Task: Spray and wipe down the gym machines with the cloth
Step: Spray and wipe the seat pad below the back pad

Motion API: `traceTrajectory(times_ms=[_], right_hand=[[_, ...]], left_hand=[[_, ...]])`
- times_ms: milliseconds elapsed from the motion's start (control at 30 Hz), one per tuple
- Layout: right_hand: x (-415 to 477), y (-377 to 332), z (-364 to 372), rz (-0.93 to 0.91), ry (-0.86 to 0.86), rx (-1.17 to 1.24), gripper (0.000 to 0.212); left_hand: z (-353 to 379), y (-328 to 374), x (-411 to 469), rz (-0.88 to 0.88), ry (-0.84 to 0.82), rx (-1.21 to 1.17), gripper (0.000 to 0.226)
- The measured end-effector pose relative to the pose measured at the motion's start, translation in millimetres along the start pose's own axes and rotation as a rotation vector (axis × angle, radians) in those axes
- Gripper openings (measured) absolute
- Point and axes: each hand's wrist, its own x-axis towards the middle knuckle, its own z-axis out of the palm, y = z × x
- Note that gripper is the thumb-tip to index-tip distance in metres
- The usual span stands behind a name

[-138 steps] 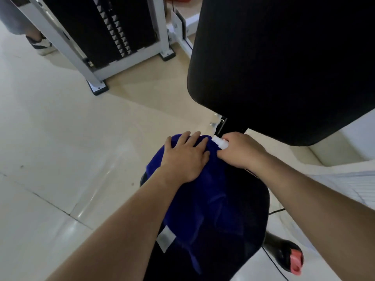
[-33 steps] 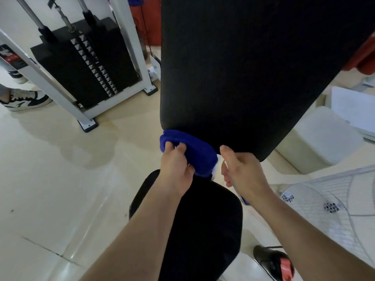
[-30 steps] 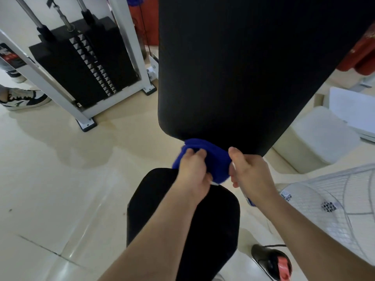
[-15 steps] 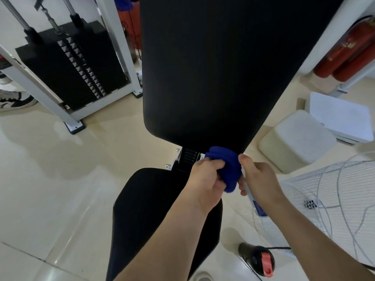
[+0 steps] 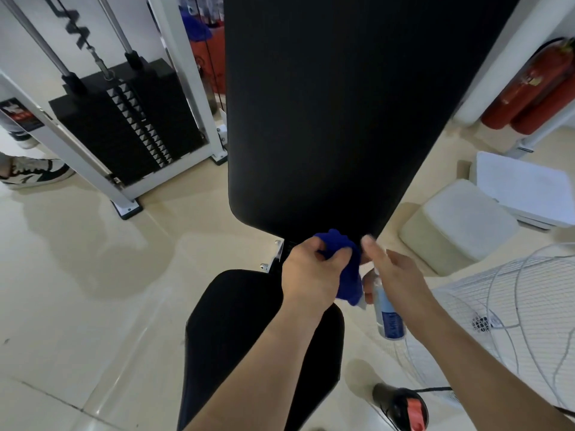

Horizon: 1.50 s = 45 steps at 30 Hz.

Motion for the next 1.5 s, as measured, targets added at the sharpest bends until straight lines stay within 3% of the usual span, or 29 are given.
traceTrajectory(times_ms=[100, 200, 333, 500, 567, 767, 933, 1100, 1267, 1500], right_hand=[[1, -11, 9, 0.017, -0.084, 0.123, 0.033], [6, -21, 18, 0.004, -0.037, 0.142, 0.021], [13, -34, 44, -0.068, -0.053, 0.109, 0.023], [28, -63, 90, -0.205, -0.175, 0.072, 0.041], [34, -70, 100, -0.21, -0.208, 0.047, 0.046], [37, -57, 80, -0.199, -0.208, -0.085, 0.035], [34, -26, 35, -0.107, -0.02, -0.124, 0.01], [27, -1, 3, -0.003, 0.189, 0.028, 0.008], [10, 9, -21, 0.107, 0.344, 0.26, 0.01], [4, -32, -26, 0.058, 0.165, 0.47, 0.015]], left_hand=[[-12, 3, 5, 0.1, 0.003, 0.164, 0.009], [-24, 8, 16, 0.138, 0.023, 0.245, 0.015], [-66, 11, 45, 0.022, 0.269, -0.062, 0.013], [-127, 15, 86, 0.251, 0.428, 0.008, 0.009], [-132, 9, 97, 0.247, 0.421, 0.03, 0.008], [-100, -26, 93, -0.042, 0.4, -0.26, 0.029], [-41, -21, 65, 0.008, 0.307, -0.214, 0.007], [39, -1, 23, 0.05, 0.148, -0.124, 0.021], [65, 14, 0, 0.141, -0.068, -0.04, 0.025], [37, 52, 7, 0.135, -0.011, -0.289, 0.018]])
